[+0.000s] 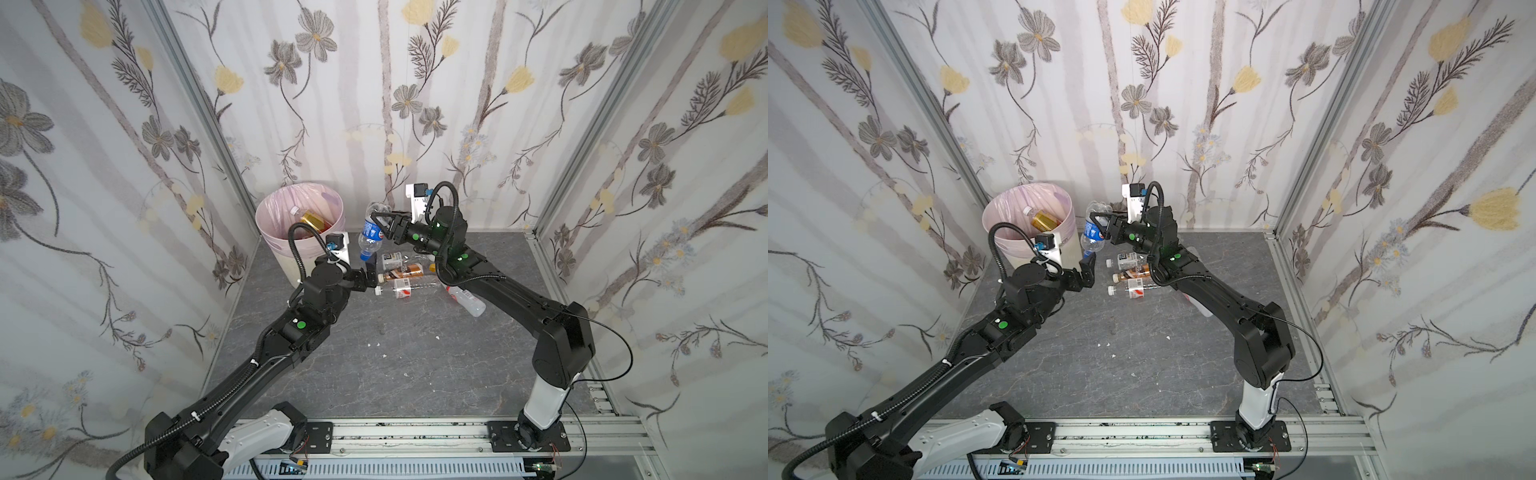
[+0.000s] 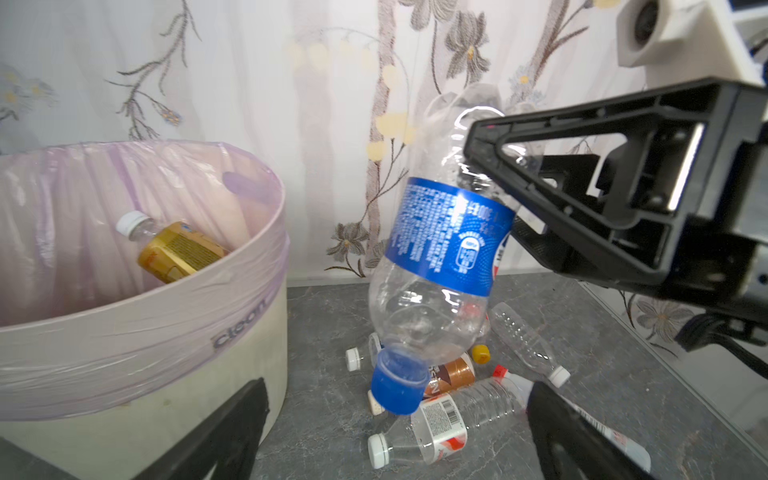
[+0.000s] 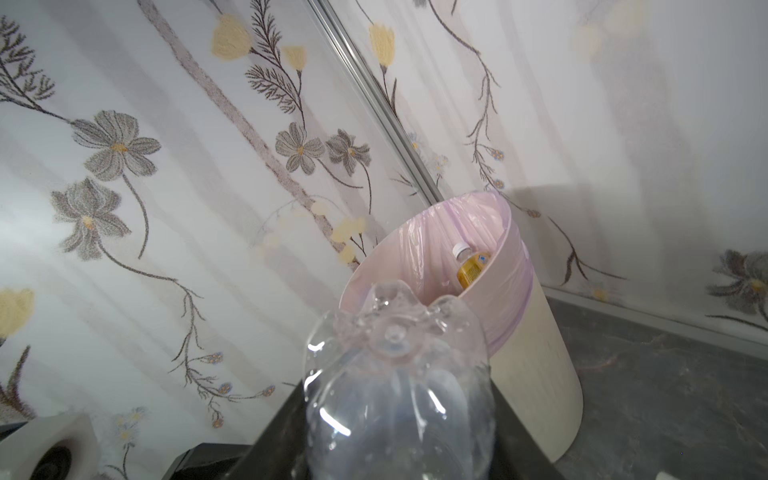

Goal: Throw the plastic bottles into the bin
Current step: 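Carry the Pepsi bottle over the bin with the right gripper and release it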

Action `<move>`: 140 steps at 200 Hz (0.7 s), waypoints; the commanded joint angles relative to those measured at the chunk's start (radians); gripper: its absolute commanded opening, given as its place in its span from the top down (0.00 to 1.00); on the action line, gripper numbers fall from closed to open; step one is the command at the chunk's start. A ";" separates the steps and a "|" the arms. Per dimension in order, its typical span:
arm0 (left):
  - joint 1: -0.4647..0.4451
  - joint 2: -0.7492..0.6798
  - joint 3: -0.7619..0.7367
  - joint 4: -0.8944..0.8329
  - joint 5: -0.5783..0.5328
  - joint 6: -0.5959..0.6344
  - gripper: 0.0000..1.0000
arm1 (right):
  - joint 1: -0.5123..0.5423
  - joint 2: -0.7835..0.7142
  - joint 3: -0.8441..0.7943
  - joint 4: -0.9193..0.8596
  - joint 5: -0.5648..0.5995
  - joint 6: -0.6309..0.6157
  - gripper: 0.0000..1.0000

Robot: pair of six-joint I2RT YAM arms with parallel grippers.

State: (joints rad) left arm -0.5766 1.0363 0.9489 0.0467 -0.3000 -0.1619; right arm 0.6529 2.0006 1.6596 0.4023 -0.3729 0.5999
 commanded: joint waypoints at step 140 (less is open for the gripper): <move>0.480 -0.057 0.237 -0.092 0.344 -0.239 0.00 | 0.045 0.152 0.294 0.680 0.293 -0.216 0.47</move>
State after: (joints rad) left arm -0.1135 0.9890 1.1866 -0.0536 0.0269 -0.4114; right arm 0.6960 2.1521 1.9427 0.8948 -0.1707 0.4088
